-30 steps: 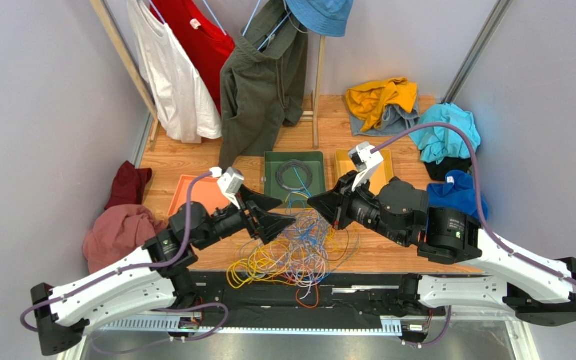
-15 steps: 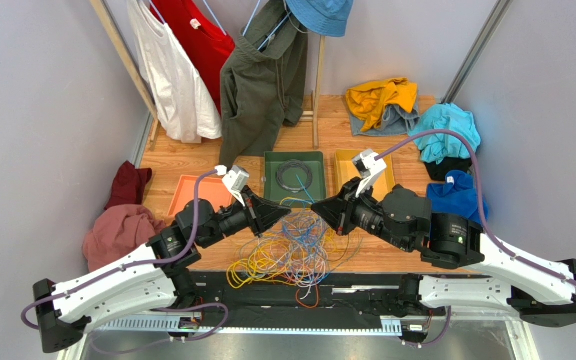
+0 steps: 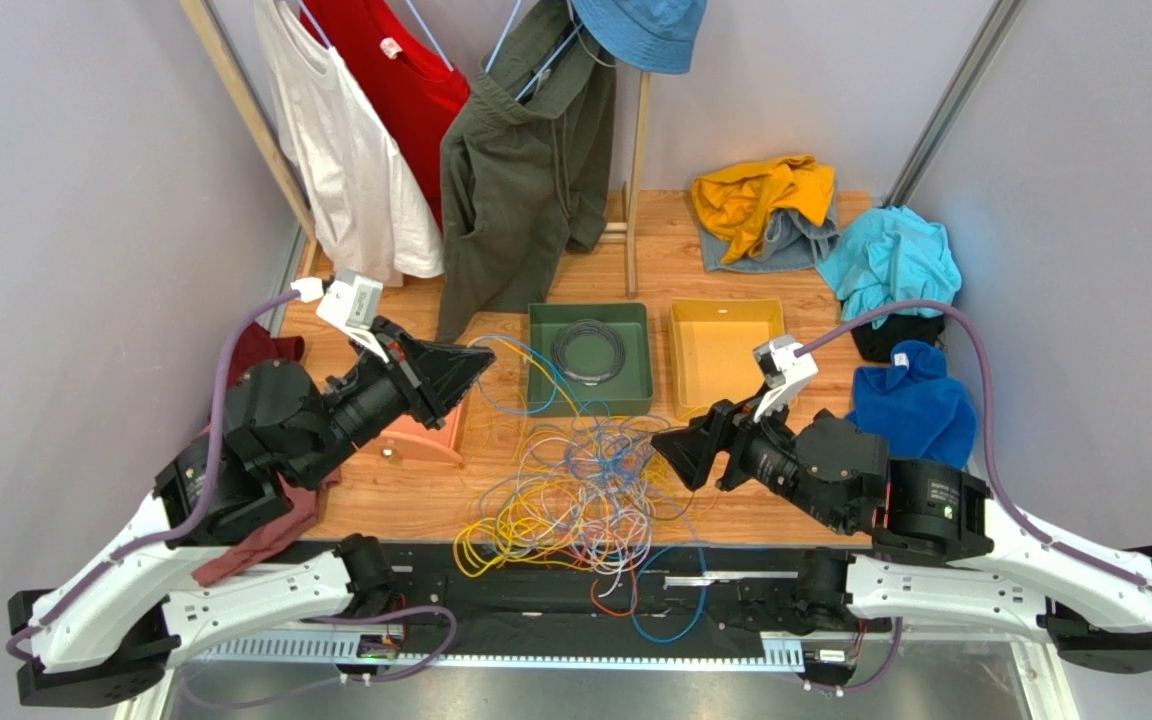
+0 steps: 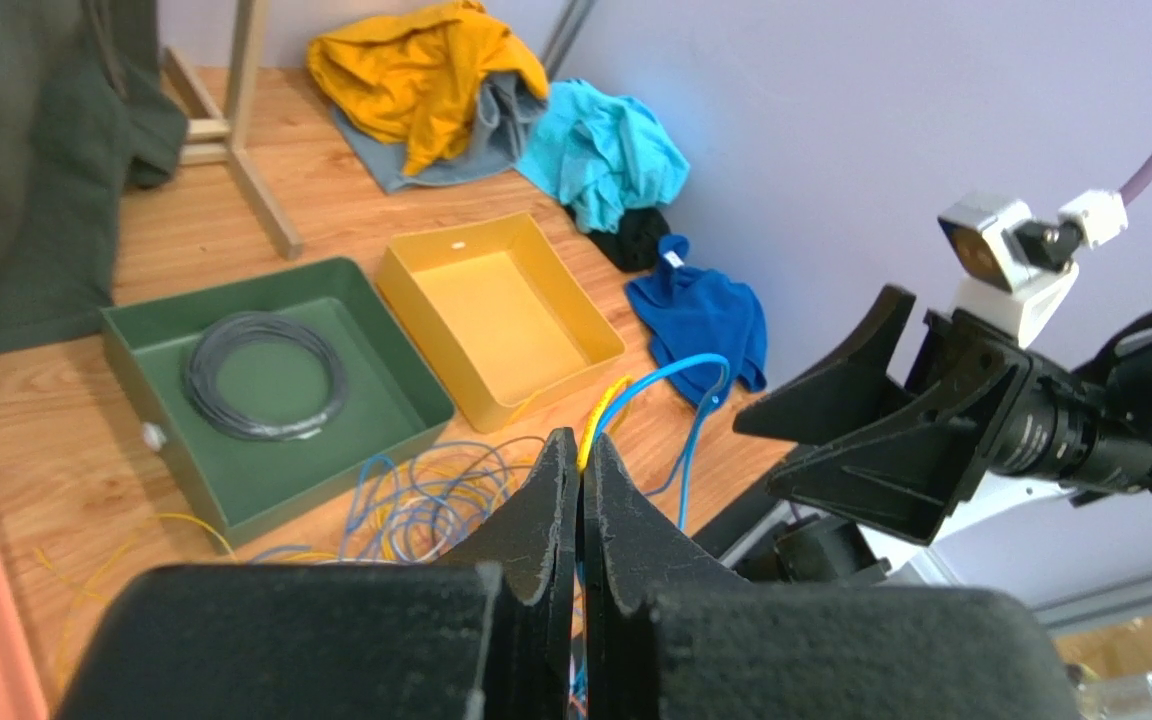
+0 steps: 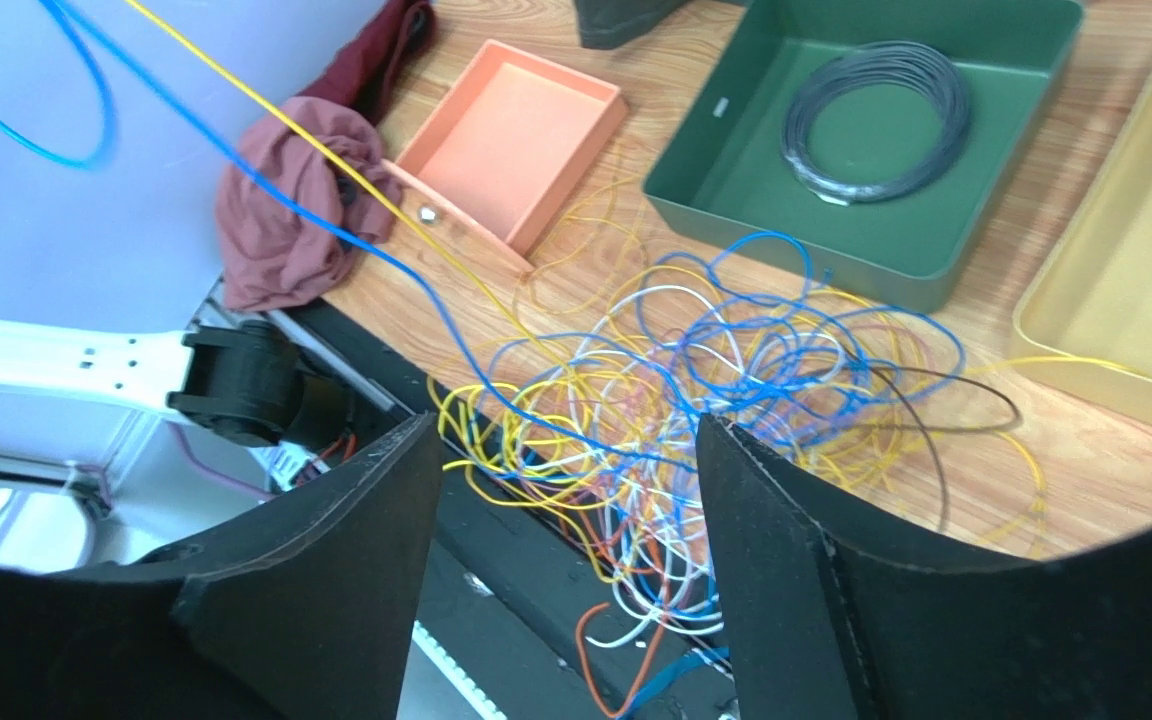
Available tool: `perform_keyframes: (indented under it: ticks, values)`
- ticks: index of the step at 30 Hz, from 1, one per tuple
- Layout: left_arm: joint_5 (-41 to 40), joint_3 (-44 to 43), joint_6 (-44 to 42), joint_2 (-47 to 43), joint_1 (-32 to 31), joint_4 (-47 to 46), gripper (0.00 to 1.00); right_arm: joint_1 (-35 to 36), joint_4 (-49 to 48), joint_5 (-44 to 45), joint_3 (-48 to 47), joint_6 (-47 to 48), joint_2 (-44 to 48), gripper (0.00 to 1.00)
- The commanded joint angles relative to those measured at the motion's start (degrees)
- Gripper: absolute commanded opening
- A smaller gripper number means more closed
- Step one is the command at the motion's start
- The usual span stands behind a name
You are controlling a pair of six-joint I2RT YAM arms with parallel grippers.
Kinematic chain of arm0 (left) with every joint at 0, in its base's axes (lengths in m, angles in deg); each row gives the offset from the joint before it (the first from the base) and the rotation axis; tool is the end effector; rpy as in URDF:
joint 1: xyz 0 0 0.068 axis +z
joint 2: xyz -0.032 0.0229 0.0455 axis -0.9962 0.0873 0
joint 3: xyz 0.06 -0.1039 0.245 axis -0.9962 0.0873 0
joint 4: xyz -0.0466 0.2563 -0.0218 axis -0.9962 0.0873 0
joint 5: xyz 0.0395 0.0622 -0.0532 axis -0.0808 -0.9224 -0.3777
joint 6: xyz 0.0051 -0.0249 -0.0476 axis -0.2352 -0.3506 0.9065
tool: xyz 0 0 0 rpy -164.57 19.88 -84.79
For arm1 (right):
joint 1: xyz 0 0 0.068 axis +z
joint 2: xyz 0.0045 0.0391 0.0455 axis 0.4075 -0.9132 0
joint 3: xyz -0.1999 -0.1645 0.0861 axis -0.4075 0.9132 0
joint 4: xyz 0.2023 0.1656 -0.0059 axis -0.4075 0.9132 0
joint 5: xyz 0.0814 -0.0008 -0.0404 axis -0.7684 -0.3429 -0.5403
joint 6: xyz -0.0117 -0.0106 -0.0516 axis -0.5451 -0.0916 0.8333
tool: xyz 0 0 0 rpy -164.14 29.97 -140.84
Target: Untangle the cables
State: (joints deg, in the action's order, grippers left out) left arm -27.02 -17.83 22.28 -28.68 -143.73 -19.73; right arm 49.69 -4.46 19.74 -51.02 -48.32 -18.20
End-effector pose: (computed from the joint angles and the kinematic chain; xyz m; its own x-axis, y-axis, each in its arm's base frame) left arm 0.0667 -0.0920 0.4455 -0.3776 -0.3657 -0.8507 0.5754 0.6272 -0.5250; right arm 0.0507 0.1146 0.3688 -0.4972 0.1154 -0.8600 -0.5398 0.7348 0.4107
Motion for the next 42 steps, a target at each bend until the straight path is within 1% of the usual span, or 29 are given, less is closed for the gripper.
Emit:
perform_keyframes:
  ticks: [1,2,3,6,9,11,15,19,21,24,25,27,28,31,34,35,37,40,41,42]
  values:
    - [-4.1,-7.6,-3.1,5.5,0.0,9.5,0.00,0.1,2.4,4.2,1.8,-2.0,2.9,0.70]
    - [-4.5,-9.3,-3.4,6.4,0.0,11.7,0.00,0.2,2.9,4.5,2.1,-2.0,3.6,0.70]
    - [-4.6,-12.2,-3.8,7.4,0.0,12.5,0.00,0.1,3.1,4.6,2.6,-2.1,4.1,0.70]
    - [-4.0,-16.6,-5.1,9.8,0.0,13.6,0.00,0.1,2.1,3.9,4.6,-1.9,5.5,0.70]
    - [-2.1,-20.0,-5.8,11.4,0.0,13.8,0.00,0.1,-1.0,2.0,6.2,-0.9,5.5,0.70]
    - [-0.9,-21.5,-6.0,12.7,0.0,14.3,0.00,0.1,-4.7,-0.4,6.4,0.4,5.0,0.70]
    - [0.1,-23.0,-5.7,14.1,0.1,14.7,0.00,0.1,-10.7,-3.4,5.8,3.1,0.8,0.71]
    - [0.8,-22.2,-5.2,14.6,0.0,14.7,0.00,0.0,-15.6,-3.4,5.0,5.4,-6.2,0.70]
    - [0.9,-21.9,-5.2,14.5,0.0,14.7,0.00,0.1,-17.2,-2.9,5.0,6.4,-8.2,0.68]
    - [1.1,-21.7,-5.3,14.3,0.0,14.6,0.00,0.1,-19.7,0.6,5.3,7.1,-11.4,0.61]
    - [1.4,-21.7,-5.2,14.3,0.0,14.7,0.00,0.1,-20.2,0.9,5.6,7.4,-12.6,0.54]
    - [1.5,-21.5,-5.5,14.1,0.0,14.6,0.00,0.1,-20.7,2.4,5.7,7.1,-13.5,0.45]
    - [1.6,-21.5,-5.5,13.9,0.0,14.6,0.00,0.1,-20.7,3.0,6.0,6.8,-13.7,0.36]
    - [1.1,-21.1,-5.6,13.1,0.0,14.8,0.00,0.1,-20.6,3.8,6.5,6.2,-13.6,0.23]
    - [0.5,-20.4,-5.6,12.0,0.0,15.0,0.00,0.1,-19.8,3.9,6.9,6.0,-12.3,0.20]
    - [0.4,-19.9,-5.6,11.9,0.0,15.1,0.00,0.1,-19.3,4.0,6.8,5.8,-12.0,0.16]
    - [-0.2,-19.4,-5.6,11.2,0.1,15.0,0.00,0.1,-17.5,4.8,6.6,5.4,-10.8,0.00]
    - [-1.3,-17.0,-4.8,9.8,0.0,15.0,0.00,0.1,-14.7,5.4,4.7,5.8,-8.5,0.00]
    - [-2.0,-14.7,-4.2,9.2,0.0,15.0,0.04,0.2,-13.8,5.8,3.8,6.5,-7.9,0.00]
    - [-2.5,-13.2,-3.0,7.9,0.0,14.9,0.30,0.1,-11.9,6.6,0.8,7.0,-6.9,0.00]
